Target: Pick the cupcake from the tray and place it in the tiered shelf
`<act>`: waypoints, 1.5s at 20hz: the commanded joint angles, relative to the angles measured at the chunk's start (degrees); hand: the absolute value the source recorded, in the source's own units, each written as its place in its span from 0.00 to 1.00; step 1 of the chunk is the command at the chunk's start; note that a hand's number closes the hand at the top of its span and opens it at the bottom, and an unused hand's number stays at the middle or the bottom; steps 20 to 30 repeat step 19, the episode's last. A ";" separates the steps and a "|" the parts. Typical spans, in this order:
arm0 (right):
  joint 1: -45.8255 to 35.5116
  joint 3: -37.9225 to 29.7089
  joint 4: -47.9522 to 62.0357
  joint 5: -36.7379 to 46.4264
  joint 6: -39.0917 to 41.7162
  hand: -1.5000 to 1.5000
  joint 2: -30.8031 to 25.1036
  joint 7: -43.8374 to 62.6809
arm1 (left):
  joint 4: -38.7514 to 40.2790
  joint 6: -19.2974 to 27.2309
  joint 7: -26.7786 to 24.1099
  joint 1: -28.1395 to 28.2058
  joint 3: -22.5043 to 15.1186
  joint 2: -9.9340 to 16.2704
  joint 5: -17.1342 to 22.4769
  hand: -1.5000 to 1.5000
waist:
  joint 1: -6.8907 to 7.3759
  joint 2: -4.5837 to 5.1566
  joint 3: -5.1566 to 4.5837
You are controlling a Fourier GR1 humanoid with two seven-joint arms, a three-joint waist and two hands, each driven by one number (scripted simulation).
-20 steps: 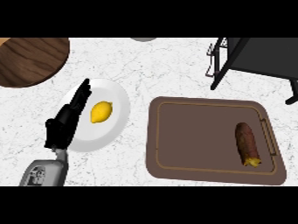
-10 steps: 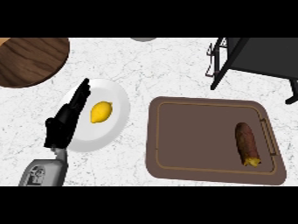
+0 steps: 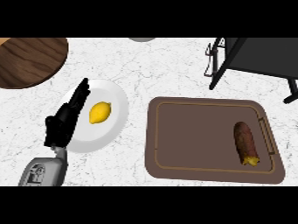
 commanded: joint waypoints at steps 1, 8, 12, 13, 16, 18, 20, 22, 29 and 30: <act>2.19 -1.66 -9.00 1.55 4.02 0.00 -3.13 8.62 | 1.79 1.25 0.38 -1.82 0.29 -0.50 -0.72 0.50 | -0.85 -0.19 -0.02; 13.15 -11.53 -20.22 -8.32 23.01 0.00 -10.80 19.47 | -0.54 0.59 -0.13 1.56 1.22 0.45 0.35 0.50 | -2.31 -0.66 0.01; 24.85 -20.35 -28.24 -17.17 31.05 0.00 -12.88 17.22 | 0.09 1.93 -0.75 1.47 1.28 -0.08 -0.45 0.50 | -3.25 -0.58 0.10; 26.06 -22.03 -27.04 -18.77 32.83 0.00 -14.89 15.71 | -2.22 -0.82 -1.32 3.60 1.03 1.41 0.82 0.50 | -1.80 -0.37 0.08; 33.10 -29.89 -34.13 -26.52 40.04 0.00 -14.93 15.72 | -0.47 1.99 0.27 1.11 2.29 0.67 -0.06 0.50 | -3.42 -0.63 0.11; 37.47 -35.29 -39.75 -29.97 42.10 0.00 -13.21 15.90 | -4.38 -0.04 1.11 4.49 0.55 0.60 0.70 0.50 | -2.09 -0.54 0.09; 38.92 -38.85 -38.15 -32.88 43.89 0.00 -13.45 14.86 | -4.25 1.58 0.72 4.39 -1.17 -0.88 -1.22 0.50 | -2.24 -0.50 0.11; 38.92 -38.85 -38.15 -32.88 43.89 0.00 -13.45 14.86 | -4.25 1.58 0.72 4.39 -1.17 -0.88 -1.22 0.50 | -2.24 -0.50 0.11; 38.92 -38.85 -38.15 -32.88 43.89 0.00 -13.45 14.86 | -4.25 1.58 0.72 4.39 -1.17 -0.88 -1.22 0.50 | -2.24 -0.50 0.11; 38.92 -38.85 -38.15 -32.88 43.89 0.00 -13.45 14.86 | -4.25 1.58 0.72 4.39 -1.17 -0.88 -1.22 0.50 | -2.24 -0.50 0.11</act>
